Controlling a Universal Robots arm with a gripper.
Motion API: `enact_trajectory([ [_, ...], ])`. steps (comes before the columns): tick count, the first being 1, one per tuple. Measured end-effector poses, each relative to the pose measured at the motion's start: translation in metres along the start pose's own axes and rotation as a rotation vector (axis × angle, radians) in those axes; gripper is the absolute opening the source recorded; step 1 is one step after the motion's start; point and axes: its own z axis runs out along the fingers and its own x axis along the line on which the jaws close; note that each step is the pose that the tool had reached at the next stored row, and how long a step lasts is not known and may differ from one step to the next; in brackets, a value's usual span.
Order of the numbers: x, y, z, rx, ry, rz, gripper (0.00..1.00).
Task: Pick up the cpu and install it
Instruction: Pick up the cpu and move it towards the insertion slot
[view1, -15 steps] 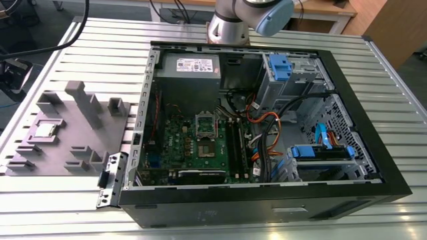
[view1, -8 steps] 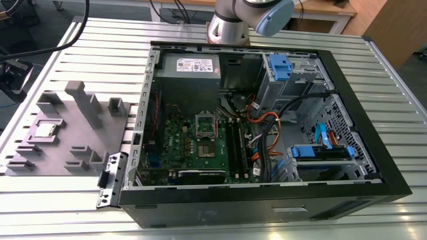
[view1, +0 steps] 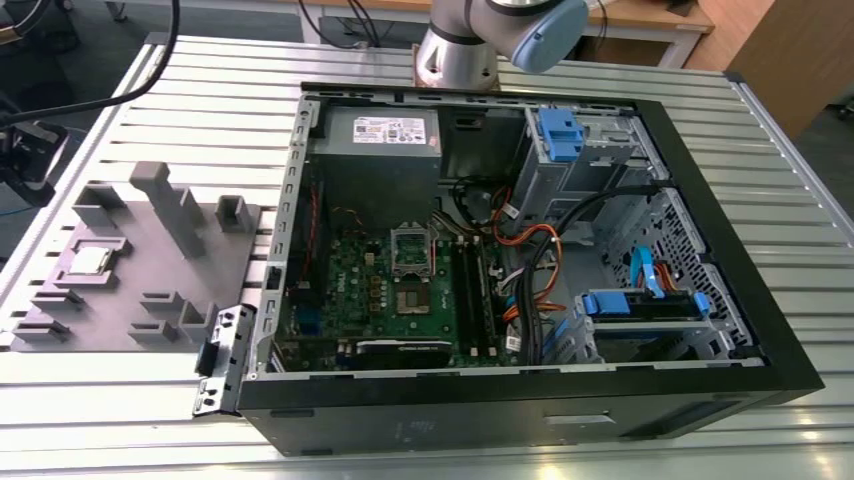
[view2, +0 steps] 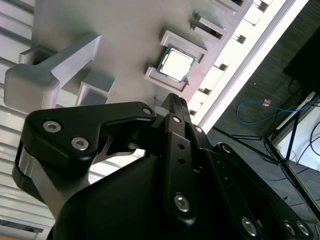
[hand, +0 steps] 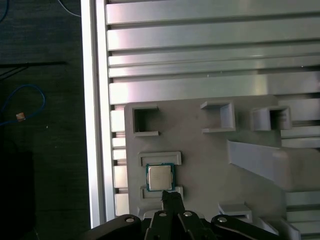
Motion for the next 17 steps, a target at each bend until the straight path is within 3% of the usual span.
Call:
enact_trajectory([
  [17, -0.0001, -0.0004, 0.0073, 0.0002, 0.0002, 0.000, 0.11],
])
